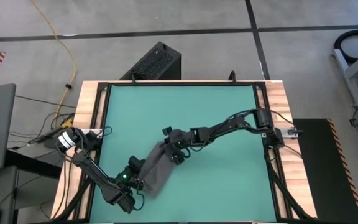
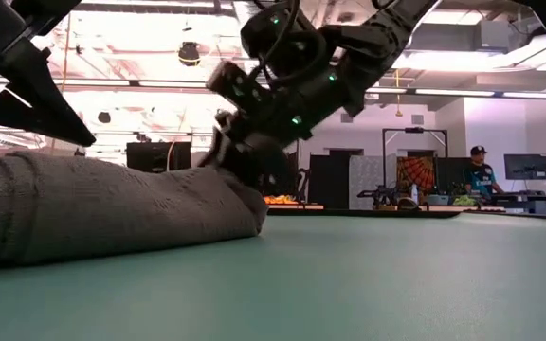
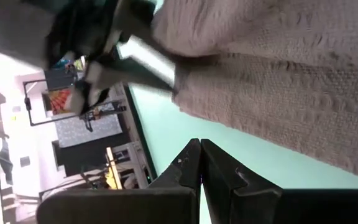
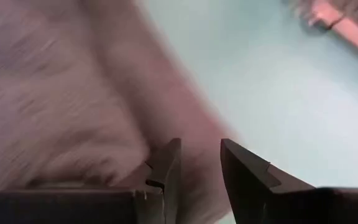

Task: Roll towel
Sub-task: Roll the gray towel

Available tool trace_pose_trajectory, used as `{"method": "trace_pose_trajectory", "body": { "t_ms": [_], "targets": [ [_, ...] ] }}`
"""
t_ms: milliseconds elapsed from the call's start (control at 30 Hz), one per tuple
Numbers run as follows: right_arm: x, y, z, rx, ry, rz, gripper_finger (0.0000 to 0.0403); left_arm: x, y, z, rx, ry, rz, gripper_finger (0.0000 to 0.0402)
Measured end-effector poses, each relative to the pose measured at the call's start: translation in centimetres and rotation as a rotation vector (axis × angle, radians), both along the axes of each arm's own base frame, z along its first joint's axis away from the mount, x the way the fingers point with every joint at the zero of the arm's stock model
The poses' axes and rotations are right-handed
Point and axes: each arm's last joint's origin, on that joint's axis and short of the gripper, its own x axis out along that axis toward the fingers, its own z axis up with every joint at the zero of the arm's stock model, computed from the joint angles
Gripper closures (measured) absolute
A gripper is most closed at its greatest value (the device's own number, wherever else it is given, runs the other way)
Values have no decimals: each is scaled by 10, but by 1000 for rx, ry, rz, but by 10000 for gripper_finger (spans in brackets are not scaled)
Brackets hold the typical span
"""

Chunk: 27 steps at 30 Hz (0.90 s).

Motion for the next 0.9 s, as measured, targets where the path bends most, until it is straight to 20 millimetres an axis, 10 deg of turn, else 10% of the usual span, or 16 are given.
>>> {"method": "trace_pose_trajectory", "body": {
  "t_ms": [400,900],
  "targets": [
    [-28,13,-20,264,409,-271,275,-3,-6,2,-40,-54,8,402],
    [-54,107,-25,525,407,-651,286,-15,-33,0,-278,-330,8,402]
  ]
}}
